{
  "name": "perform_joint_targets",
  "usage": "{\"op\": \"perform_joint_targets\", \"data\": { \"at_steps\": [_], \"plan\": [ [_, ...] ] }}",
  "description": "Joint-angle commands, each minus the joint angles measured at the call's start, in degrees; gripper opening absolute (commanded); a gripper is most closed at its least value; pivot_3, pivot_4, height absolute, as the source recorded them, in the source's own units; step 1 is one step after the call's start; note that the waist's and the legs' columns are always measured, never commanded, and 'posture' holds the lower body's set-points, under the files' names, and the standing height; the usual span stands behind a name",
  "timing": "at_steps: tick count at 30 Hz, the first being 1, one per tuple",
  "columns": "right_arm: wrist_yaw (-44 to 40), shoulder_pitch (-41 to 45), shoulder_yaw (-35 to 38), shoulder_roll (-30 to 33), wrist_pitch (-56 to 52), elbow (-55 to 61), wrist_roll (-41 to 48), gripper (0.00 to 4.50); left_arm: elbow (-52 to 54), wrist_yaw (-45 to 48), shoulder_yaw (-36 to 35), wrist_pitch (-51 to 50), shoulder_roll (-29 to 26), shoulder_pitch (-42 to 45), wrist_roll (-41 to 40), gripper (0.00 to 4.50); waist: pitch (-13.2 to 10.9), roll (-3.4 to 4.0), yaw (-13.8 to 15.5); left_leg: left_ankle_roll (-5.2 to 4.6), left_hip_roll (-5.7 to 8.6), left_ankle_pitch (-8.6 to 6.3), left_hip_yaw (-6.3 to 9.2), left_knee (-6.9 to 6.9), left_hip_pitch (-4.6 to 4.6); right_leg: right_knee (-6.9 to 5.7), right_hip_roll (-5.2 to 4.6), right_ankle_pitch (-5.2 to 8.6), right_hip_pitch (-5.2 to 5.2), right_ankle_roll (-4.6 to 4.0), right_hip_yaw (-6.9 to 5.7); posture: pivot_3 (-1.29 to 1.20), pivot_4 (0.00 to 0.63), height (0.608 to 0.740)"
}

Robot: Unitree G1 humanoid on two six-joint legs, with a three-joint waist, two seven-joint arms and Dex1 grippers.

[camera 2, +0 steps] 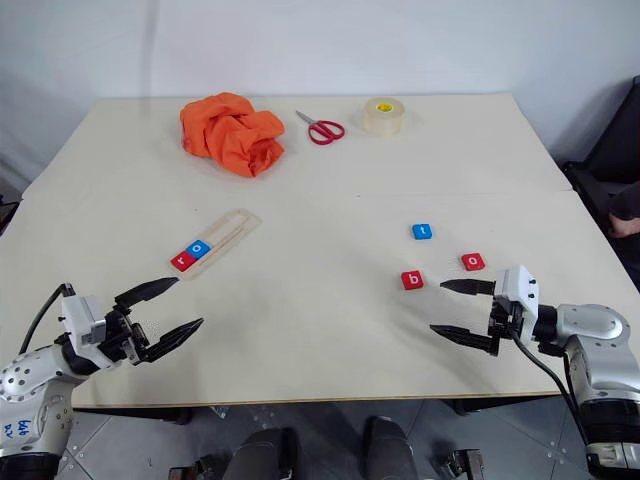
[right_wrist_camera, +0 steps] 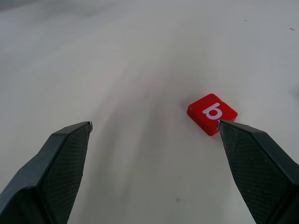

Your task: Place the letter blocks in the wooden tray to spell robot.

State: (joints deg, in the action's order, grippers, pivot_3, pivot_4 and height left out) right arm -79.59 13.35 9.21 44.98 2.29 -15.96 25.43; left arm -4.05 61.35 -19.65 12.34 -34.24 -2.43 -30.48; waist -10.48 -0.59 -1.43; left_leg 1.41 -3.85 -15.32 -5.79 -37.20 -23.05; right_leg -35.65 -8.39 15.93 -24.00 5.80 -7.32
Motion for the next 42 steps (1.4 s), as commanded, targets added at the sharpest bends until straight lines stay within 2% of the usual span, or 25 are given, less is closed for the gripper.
{"op": "perform_joint_targets", "data": {
  "at_steps": [1, 8, 14, 23, 28, 34, 42],
  "plan": [
    [0.48, 1.42, 1.2, 0.06, -0.32, 1.77, 1.05, 4.47, 2.75, -2.91, -1.27, -0.51, 0.33, 0.15, -0.07, 4.5, 0.0, 0.0, 0.02, 0.0, 0.0, 0.0, 0.0, 0.0, 0.0, 0.0, 0.0, 0.0, 0.0, 0.0, 0.0, 0.0, 0.15, 0.74],
    [0.37, 4.3, 0.37, -0.28, -1.97, 2.71, 1.4, 4.47, 8.54, -6.85, -3.61, -6.04, -0.62, -4.82, -1.78, 4.5, 0.0, 0.0, -0.2, 0.01, -0.01, -0.01, -0.02, 0.01, 0.01, 0.01, 0.0, 0.0, 0.0, 0.0, 0.03, 0.0, 0.15, 0.74],
    [0.17, 9.07, -1.29, -1.53, -3.14, 3.82, 1.44, 4.47, 10.29, -8.85, -10.07, -9.76, -2.77, -12.17, -1.63, 4.5, 0.0, 0.0, -0.15, 0.02, -0.06, -0.02, -0.04, 0.01, 0.05, 0.01, 0.01, 0.0, -0.01, -0.01, 0.04, 0.0, 0.15, 0.74],
    [-2.05, 10.22, -2.56, -0.69, -6.19, 6.21, 1.93, 4.47, 9.25, -10.64, -13.86, -12.84, -3.64, -12.46, -1.7, 4.5, 0.0, 0.0, 1.11, 0.03, -0.05, -0.08, -0.01, 0.01, 0.0, 0.07, 0.02, 0.01, -0.02, -0.05, 0.01, 0.0, 0.15, 0.74],
    [-2.44, 9.73, -2.36, -0.65, -5.8, 5.7, 1.34, 4.47, 4.79, -12.1, -12.33, -14.39, -6.52, -7.1, 1.0, 4.5, 0.0, 0.0, 1.37, 0.04, -0.06, -0.08, -0.01, 0.0, 0.0, 0.06, 0.03, 0.01, -0.02, -0.06, -0.03, 0.0, 0.15, 0.74],
    [-0.54, 6.59, -1.36, -0.63, -7.79, 10.03, 2.37, 4.47, -8.55, -12.14, -5.48, -15.43, -10.65, 7.83, 6.8, 4.5, 0.0, 0.0, 1.49, 0.04, -0.05, -0.06, -0.01, 0.01, -0.01, 0.03, 0.04, 0.0, -0.02, -0.06, -0.04, 0.0, 0.15, 0.74],
    [2.33, 1.38, 0.26, -0.68, -10.57, 17.02, 3.99, 4.47, -22.57, -10.03, 3.95, -15.95, -9.3, 23.15, 11.95, 4.5, -0.01, -0.03, 1.17, 0.24, -0.04, 0.04, -0.15, 0.01, -0.01, 0.03, 0.06, 0.0, -0.04, -0.05, 0.02, 0.0, 0.15, 0.74]
  ]
}}
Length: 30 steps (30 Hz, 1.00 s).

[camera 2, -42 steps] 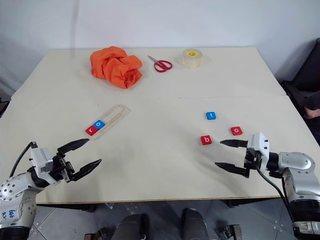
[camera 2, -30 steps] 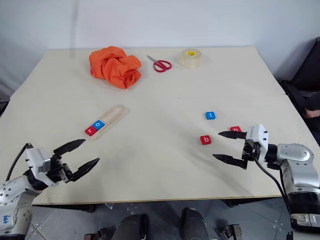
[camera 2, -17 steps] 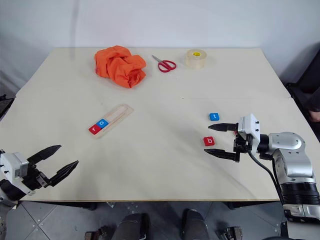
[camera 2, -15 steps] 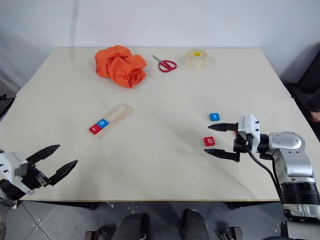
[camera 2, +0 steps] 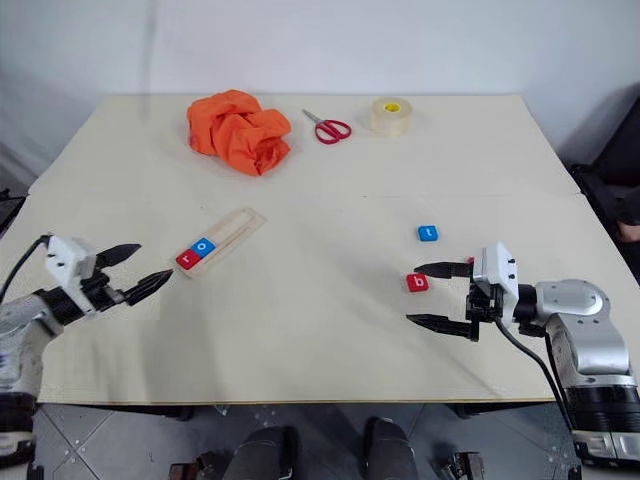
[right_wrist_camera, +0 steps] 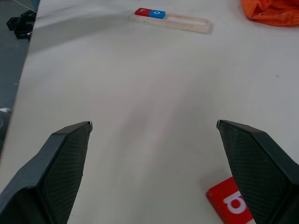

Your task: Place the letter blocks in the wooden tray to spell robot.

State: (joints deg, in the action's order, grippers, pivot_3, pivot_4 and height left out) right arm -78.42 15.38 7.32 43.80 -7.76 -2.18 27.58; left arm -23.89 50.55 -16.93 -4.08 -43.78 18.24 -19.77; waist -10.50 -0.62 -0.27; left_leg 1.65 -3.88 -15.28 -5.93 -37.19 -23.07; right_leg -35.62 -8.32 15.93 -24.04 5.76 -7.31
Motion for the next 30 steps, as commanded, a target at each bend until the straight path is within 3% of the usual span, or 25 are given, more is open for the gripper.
{"op": "perform_joint_targets", "data": {
  "at_steps": [1, 10, 25, 30],
  "plan": [
    [1.53, -1.17, 2.31, 0.51, -0.66, 3.82, 2.0, 4.47, -4.03, 0.78, 2.11, 0.34, 0.57, 3.8, 1.77, 4.5, 0.0, -0.01, 0.03, 0.0, 0.0, 0.0, -0.01, 0.01, 0.02, 0.0, 0.0, 0.0, 0.0, 0.0, 0.02, 0.0, 0.15, 0.74],
    [3.62, -3.49, 2.23, -0.02, -0.68, 5.86, 2.13, 4.47, -12.49, 1.77, 7.85, -0.22, 1.28, 11.82, 6.41, 4.5, -0.02, -0.09, 0.21, 0.0, 0.0, 0.01, -0.02, -0.05, 0.01, -0.02, 0.0, -0.01, 0.0, 0.01, 0.04, 0.0, 0.15, 0.74],
    [5.32, -3.42, 1.46, -1.3, 0.06, 6.23, 1.78, 4.47, -18.91, 1.81, 12.8, -3.59, 3.0, 16.38, 11.36, 4.5, -0.02, -0.11, 0.4, 0.0, 0.02, 0.01, -0.02, -0.15, 0.02, -0.12, 0.01, -0.01, 0.02, 0.02, 0.1, 0.0, 0.15, 0.74],
    [5.44, -3.07, 1.27, -1.51, 0.43, 5.81, 1.59, 4.5, -20.45, 0.84, 12.85, -2.06, 3.24, 16.89, 12.44, 3.39, -0.02, -0.11, 0.28, -0.09, 0.04, 0.01, -0.01, -0.19, 0.14, -0.25, 0.01, -0.02, 0.06, 0.04, 0.19, 0.0, 0.15, 0.74]
  ]
}}
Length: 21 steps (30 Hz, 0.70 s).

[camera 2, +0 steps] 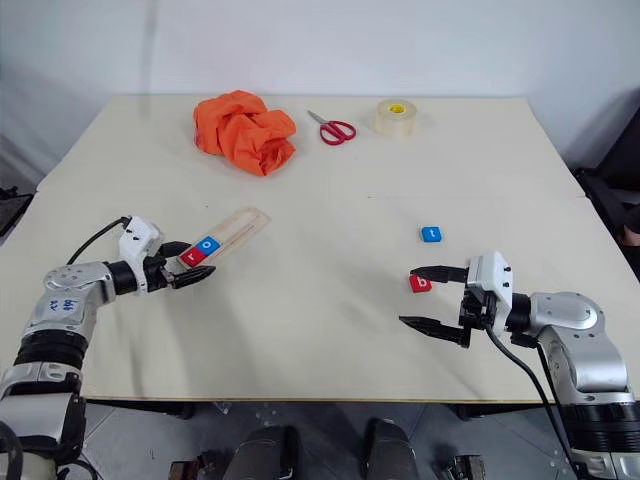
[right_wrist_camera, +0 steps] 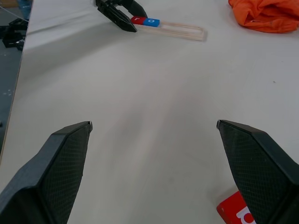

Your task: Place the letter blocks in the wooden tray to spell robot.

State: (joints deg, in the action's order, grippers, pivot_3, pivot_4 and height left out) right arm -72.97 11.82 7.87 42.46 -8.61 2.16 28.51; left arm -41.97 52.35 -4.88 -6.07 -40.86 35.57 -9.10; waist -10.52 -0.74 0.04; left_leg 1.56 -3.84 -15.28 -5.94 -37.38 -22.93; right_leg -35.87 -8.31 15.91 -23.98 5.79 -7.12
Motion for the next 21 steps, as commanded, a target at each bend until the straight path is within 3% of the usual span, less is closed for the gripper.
{"op": "perform_joint_targets", "data": {
  "at_steps": [1, 9, 16, 21],
  "plan": [
    [-0.09, 0.58, 0.74, -0.12, 1.38, 1.28, 0.66, 4.5, -2.61, -0.89, 0.42, 0.41, 0.51, -0.39, 1.4, 3.39, 0.0, 0.0, -0.06, -0.07, 0.0, -0.03, 0.0, 0.02, 0.06, -0.01, 0.0, 0.0, 0.03, 0.0, 0.01, 0.0, 0.15, 0.74],
    [-0.92, 1.24, 1.31, 0.78, 1.91, 0.09, 0.77, 4.5, 1.47, 6.58, -2.86, 8.19, 2.01, -2.12, -3.9, 3.39, -0.02, -0.03, -0.09, -0.09, -0.02, -0.05, -0.02, 0.16, 0.46, 0.06, 0.0, 0.01, 0.35, -0.01, 0.05, 0.0, 0.15, 0.74],
    [-2.97, 2.34, 1.92, 2.22, 2.89, -2.65, 0.33, 4.5, 21.33, 14.86, 4.49, 2.86, 1.69, -6.38, -3.75, 3.39, -0.16, -0.27, 0.02, -0.09, 0.01, -0.08, -0.12, 0.12, 0.39, 0.12, 0.0, 0.0, 0.33, -0.01, 0.13, 0.0, 0.15, 0.74],
    [-3.22, 2.26, 1.78, 2.43, 4.11, -3.82, -0.18, 4.5, 27.25, 13.12, 7.44, 1.95, 4.81, -6.08, -3.0, 3.39, -0.18, -0.3, -0.11, -0.12, -0.01, -0.11, -0.13, 0.16, 0.41, 0.16, 0.0, 0.01, 0.32, -0.01, 0.13, 0.0, 0.15, 0.74]
  ]
}}
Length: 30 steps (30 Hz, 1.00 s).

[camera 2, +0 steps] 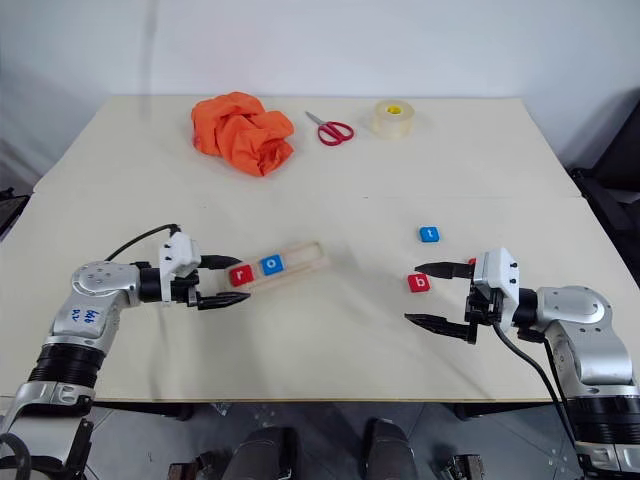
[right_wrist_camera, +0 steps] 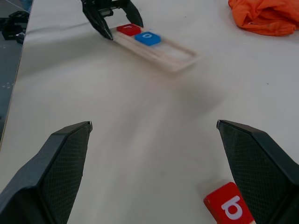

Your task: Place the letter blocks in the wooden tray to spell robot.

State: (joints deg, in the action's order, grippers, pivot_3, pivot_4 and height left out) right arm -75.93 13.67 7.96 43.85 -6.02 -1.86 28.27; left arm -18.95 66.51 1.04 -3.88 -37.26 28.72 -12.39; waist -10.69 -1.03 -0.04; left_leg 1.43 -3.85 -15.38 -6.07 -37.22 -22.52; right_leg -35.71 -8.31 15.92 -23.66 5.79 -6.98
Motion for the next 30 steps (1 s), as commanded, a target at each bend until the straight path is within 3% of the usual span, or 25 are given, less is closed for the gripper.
{"op": "perform_joint_targets", "data": {
  "at_steps": [1, 21, 22, 23, 30],
  "plan": [
    [-0.02, 0.09, 1.93, 0.96, 1.72, 0.3, 0.05, 4.5, 5.12, -1.49, 3.06, 0.18, 1.91, 1.08, 1.75, 3.39, 0.0, 0.0, -0.03, 0.0, 0.0, 0.0, 0.0, -0.01, 0.0, -0.01, 0.0, 0.0, 0.0, 0.0, 0.01, 0.0, 0.15, 0.74],
    [3.97, -5.82, 3.23, 0.42, 1.28, 5.33, 0.75, 4.5, 9.42, -3.87, 12.84, 0.0, 6.55, 2.68, 8.52, 3.39, -0.03, -0.06, 0.09, -0.03, 0.0, -0.02, -0.02, -0.02, 0.02, 0.04, 0.0, 0.0, 0.01, 0.0, 0.05, 0.0, 0.15, 0.74],
    [4.13, -5.86, 3.19, 0.37, 1.27, 5.39, 0.76, 4.5, 9.6, -3.64, 13.1, -0.09, 6.51, 2.72, 8.57, 4.1, -0.04, -0.06, 0.1, -0.03, 0.0, -0.02, -0.02, -0.02, 0.02, 0.04, 0.0, 0.0, 0.01, 0.0, 0.06, 0.0, 0.15, 0.74],
    [4.2, -5.95, 3.18, 0.35, 1.31, 5.49, 0.79, 4.5, 9.79, -3.44, 13.31, -0.42, 6.44, 2.73, 8.58, 4.36, -0.04, -0.06, 0.12, -0.04, 0.0, -0.02, -0.02, -0.02, 0.02, 0.04, 0.0, 0.0, 0.01, 0.0, 0.05, 0.0, 0.15, 0.74],
    [5.03, -6.56, 3.63, 0.18, 1.42, 5.56, 0.85, 4.5, 11.09, -3.57, 12.98, -1.29, 6.33, 2.75, 7.8, 4.46, -0.04, -0.06, 0.11, -0.04, 0.0, -0.02, -0.02, -0.02, 0.02, 0.04, 0.0, 0.0, 0.01, 0.0, 0.06, 0.0, 0.15, 0.74]
  ]
}}
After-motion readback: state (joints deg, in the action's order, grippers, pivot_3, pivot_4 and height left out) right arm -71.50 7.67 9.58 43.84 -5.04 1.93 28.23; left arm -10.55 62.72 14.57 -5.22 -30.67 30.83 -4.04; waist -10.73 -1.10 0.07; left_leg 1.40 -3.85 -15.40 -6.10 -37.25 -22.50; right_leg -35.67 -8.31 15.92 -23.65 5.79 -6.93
